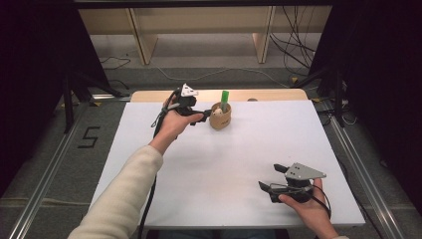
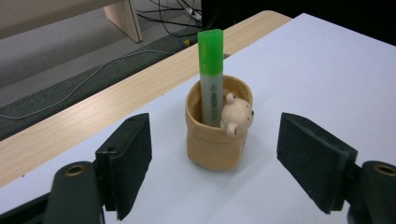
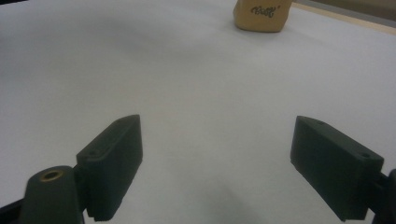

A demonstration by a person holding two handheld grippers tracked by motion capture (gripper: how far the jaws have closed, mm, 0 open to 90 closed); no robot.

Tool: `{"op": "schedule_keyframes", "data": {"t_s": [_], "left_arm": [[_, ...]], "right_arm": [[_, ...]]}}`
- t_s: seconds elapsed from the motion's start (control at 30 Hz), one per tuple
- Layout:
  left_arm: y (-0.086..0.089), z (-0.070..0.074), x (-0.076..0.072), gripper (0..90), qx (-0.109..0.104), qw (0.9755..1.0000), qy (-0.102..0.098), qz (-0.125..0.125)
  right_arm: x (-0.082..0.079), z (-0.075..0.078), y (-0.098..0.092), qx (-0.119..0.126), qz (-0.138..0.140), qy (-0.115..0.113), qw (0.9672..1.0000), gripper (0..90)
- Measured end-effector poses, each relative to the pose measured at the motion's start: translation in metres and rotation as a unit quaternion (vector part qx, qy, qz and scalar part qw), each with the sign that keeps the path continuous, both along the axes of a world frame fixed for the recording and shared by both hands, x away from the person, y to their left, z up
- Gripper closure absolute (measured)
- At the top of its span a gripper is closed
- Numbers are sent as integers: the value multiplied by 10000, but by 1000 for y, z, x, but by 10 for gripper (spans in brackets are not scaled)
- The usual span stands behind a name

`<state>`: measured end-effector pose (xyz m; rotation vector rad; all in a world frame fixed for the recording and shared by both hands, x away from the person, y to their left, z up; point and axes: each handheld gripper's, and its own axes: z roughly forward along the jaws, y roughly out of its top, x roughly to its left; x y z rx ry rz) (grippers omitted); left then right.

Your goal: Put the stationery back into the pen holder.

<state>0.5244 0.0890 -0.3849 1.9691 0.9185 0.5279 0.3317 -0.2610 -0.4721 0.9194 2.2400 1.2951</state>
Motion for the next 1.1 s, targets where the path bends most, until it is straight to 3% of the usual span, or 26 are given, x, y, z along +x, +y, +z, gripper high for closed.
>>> {"op": "schedule_keyframes", "data": {"t_s": [0.43,0.7,0.83,1.1], "left_arm": [[13,0,-34,259,-51,9997,-228,-81],[18,-3,-55,262,144,9992,-329,-184],[21,-7,-64,265,221,9993,-240,-208],[27,-17,-79,269,171,9993,-168,-277]], "right_arm": [[0,0,1,-4,31,-10,10000,177],[0,-1,2,-5,41,-1,10000,177],[0,0,2,-6,15,6,10000,177],[0,0,2,-29,36,-1,10000,177]]}}
